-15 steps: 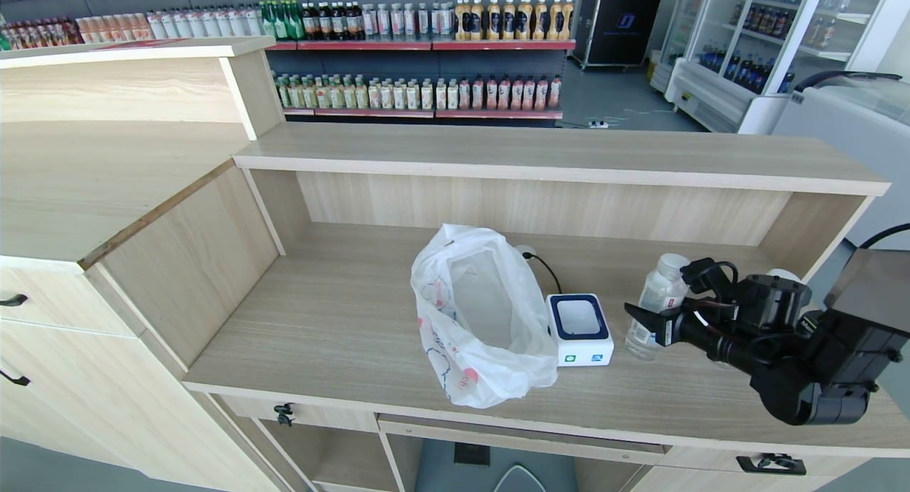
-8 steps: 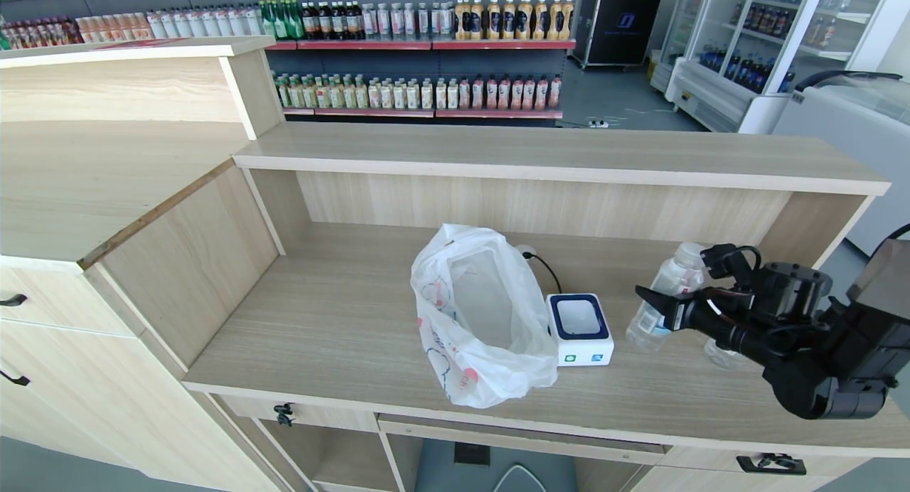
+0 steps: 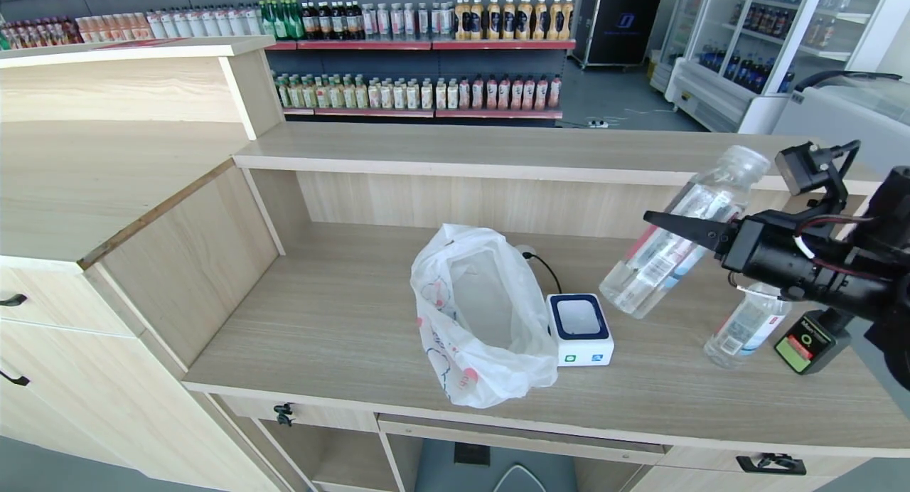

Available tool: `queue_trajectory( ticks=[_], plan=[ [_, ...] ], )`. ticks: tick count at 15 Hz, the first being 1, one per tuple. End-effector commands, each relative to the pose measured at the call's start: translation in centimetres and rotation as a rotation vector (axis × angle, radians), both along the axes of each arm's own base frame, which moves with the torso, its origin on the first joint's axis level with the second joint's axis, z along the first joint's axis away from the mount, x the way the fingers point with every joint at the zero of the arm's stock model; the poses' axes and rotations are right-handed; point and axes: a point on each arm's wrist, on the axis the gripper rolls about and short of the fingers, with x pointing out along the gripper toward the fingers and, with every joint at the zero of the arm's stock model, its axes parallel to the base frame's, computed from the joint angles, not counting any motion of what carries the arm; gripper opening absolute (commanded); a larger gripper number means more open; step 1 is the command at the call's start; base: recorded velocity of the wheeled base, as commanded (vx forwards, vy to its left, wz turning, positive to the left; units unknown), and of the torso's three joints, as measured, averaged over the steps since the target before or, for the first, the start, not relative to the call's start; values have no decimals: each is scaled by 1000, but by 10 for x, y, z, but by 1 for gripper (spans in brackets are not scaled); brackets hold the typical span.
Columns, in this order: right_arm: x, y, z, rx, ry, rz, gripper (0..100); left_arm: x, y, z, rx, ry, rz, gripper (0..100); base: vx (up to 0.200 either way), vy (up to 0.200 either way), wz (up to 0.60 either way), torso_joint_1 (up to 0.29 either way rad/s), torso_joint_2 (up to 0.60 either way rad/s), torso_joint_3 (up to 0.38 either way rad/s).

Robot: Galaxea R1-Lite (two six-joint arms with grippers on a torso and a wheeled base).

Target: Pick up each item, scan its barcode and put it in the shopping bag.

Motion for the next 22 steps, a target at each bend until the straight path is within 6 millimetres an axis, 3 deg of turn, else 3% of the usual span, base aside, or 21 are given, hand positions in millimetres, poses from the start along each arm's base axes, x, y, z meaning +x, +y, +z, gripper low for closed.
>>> queue_trajectory(
  ticks=[1,4,5,10,16,22],
  plan=[
    [-68,22,66,104,-101,257,0,0,0,0,0,0,0,100,0,0,0,0,0,0],
    [-82,35,74,139,-81,354,0,0,0,0,0,0,0,100,0,0,0,0,0,0],
    [-96,48,79,178,-42,449,0,0,0,0,0,0,1,100,0,0,0,0,0,0],
    [-109,70,81,189,-6,596,0,0,0,0,0,0,1,100,0,0,0,0,0,0],
    [-94,72,77,172,14,596,0,0,0,0,0,0,1,100,0,0,0,0,0,0],
    [-96,69,78,173,13,584,0,0,0,0,0,0,1,100,0,0,0,0,0,0]
  ],
)
